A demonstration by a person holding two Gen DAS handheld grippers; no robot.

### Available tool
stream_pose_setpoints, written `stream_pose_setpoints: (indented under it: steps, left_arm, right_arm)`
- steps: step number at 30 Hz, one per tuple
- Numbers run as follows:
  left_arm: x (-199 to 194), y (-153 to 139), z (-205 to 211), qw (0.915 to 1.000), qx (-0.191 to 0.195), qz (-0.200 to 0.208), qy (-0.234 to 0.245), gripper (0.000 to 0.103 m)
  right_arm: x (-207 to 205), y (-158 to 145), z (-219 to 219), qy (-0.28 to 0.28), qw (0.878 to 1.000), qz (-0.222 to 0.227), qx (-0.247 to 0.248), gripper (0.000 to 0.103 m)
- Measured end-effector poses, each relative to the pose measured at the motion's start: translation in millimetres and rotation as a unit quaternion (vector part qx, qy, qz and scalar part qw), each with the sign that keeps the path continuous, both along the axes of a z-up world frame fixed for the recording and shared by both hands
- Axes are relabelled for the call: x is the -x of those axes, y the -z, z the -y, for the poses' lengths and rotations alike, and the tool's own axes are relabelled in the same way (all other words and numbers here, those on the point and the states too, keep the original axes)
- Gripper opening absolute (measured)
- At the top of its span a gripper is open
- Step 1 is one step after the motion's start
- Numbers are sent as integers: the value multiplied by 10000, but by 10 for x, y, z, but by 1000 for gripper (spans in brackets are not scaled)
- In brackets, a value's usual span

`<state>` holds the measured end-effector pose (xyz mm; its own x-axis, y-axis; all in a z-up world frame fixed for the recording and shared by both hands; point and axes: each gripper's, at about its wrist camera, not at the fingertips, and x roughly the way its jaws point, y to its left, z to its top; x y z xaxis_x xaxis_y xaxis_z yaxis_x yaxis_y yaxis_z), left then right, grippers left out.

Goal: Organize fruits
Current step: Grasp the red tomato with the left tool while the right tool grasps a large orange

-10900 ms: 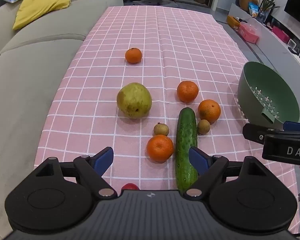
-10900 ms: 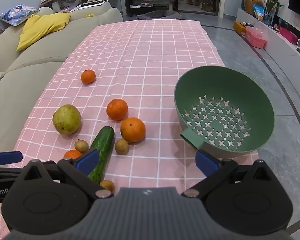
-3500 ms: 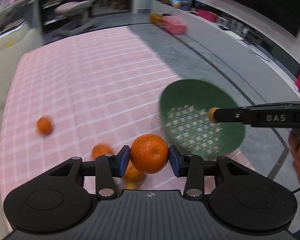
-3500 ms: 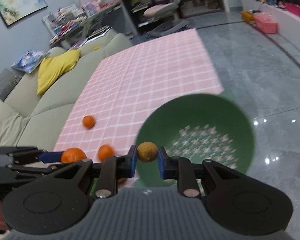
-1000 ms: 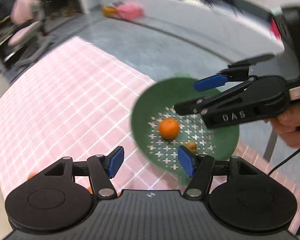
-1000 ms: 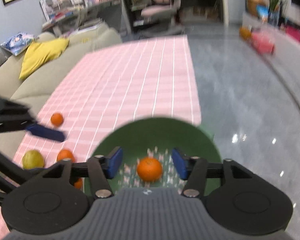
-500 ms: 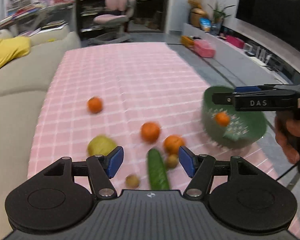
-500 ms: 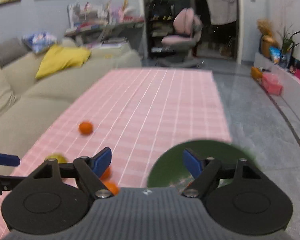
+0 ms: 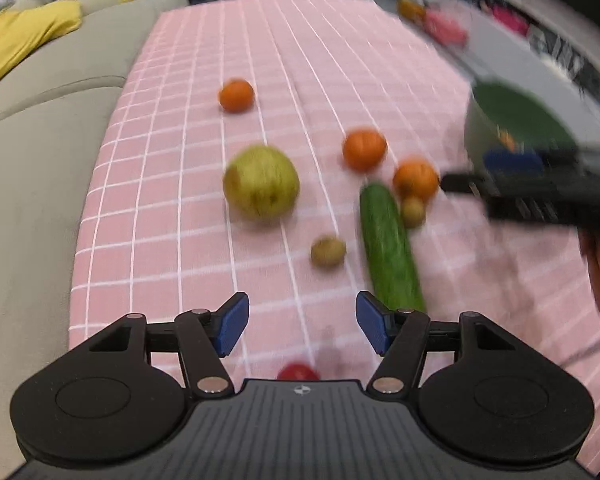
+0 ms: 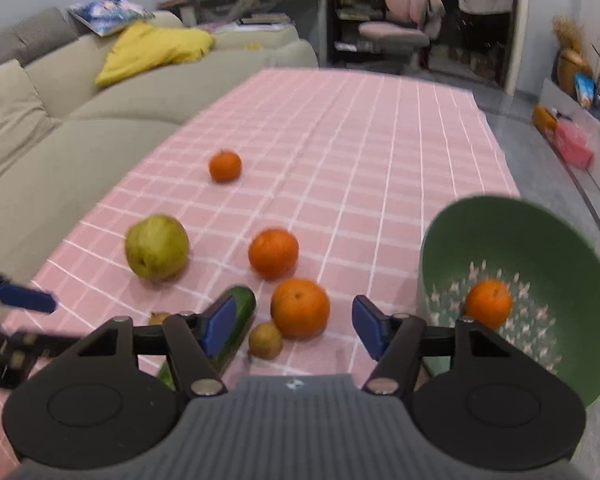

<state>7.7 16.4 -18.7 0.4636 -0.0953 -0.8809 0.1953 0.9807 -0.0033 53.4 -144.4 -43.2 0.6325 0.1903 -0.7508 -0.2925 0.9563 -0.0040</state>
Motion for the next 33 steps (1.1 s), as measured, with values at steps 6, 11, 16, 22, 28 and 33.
stream_pose_setpoints:
  steps: [6,11,16,22,28,33]
  left_arm:
    - [68,90,11,9997,-57,-169,146,73]
    - [46,161,-27,9994,-99,-279,165,73]
    - [37,219,-37,9986,-79,-445,259,73]
    - [55,299,-22,9971,-84,-612,443,73]
    - [74,373,-51,9961,-114,-719,506,63]
    - [34,396,-97,9958,16,-805,438,44]
  right_arm:
    - [-132,194,3,377,9988,-262,-157,49]
    - [-171,255,-80,349,9990,-273,-68,49]
    - [-225,344,-154,401,9988,-236,117,49]
    - [-292,465,-177,664,9974,-210,174,49]
    - [-328,540,-190,650,9974,-249,179,49]
    - [-344,570,-183,626,9976,-266,112,45]
